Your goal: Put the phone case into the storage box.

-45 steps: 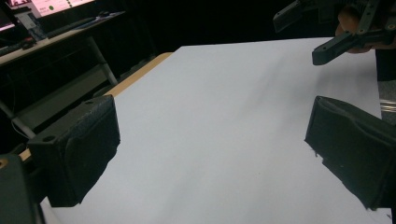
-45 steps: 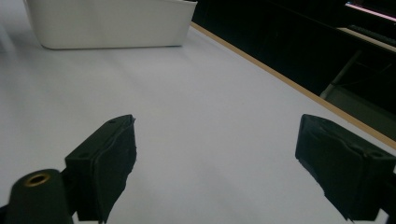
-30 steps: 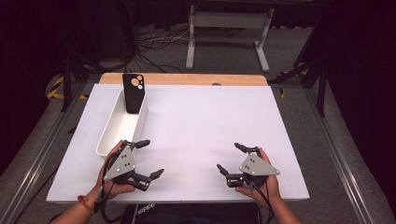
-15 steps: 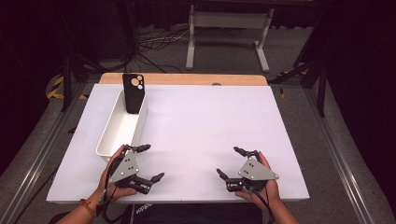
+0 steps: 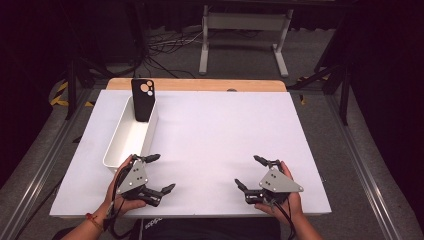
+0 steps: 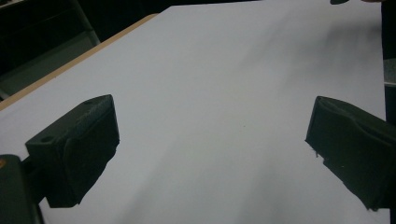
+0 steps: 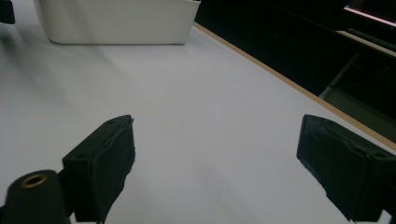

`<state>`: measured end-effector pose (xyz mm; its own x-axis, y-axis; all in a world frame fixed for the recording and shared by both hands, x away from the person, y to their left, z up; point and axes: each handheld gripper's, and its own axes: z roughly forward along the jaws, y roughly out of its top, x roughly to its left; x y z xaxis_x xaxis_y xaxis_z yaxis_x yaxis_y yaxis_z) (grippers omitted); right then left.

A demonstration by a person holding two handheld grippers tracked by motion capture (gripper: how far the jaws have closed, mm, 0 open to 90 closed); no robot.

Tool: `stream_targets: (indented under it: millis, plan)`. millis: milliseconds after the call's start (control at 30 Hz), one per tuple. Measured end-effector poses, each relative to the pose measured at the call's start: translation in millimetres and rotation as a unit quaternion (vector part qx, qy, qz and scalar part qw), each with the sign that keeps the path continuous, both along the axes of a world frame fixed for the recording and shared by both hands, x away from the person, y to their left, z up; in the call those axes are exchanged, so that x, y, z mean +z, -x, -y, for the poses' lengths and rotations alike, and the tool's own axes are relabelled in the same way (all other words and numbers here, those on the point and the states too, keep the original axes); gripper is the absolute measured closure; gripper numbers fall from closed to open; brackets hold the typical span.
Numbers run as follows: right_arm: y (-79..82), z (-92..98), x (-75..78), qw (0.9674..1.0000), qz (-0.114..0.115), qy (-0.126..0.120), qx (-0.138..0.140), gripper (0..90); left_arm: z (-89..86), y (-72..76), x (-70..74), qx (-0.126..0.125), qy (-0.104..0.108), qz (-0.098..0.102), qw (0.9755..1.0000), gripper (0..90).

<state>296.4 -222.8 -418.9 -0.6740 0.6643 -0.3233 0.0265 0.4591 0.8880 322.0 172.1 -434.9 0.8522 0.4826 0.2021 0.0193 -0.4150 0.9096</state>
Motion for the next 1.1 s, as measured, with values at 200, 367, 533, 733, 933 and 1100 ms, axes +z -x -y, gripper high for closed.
stream_targets:
  millis: [200,367,533,733,933,1100]
  plan:
    - [0.5,0.3,0.6,1.0000,0.004,-0.003,-0.001,12.5,0.0,0.8,0.9,0.000,0.003,0.002,1.0000,3.5]
    - [0.4,-3.9,-1.4,1.0000,0.003,0.007,0.000,12.4,-2.7,2.4,1.7,0.001,0.004,0.005,1.0000,3.5]
    - [0.7,-1.5,2.9,0.9998,0.004,0.015,-0.008,10.6,-4.7,2.2,2.5,0.001,0.007,0.002,1.0000,3.6]
    - [-1.5,0.5,-0.2,0.9999,-0.006,0.008,-0.008,10.6,-3.9,2.1,3.0,0.001,0.010,0.005,0.9999,3.6]
    - [0.2,-2.1,-1.8,0.9999,-0.002,0.014,-0.006,10.8,-3.8,2.7,3.2,-0.001,0.010,0.004,0.9999,3.9]
    - [2.2,-3.0,-2.4,0.9999,0.000,0.015,-0.007,10.9,-4.3,2.7,4.6,-0.001,0.011,0.005,0.9999,3.8]
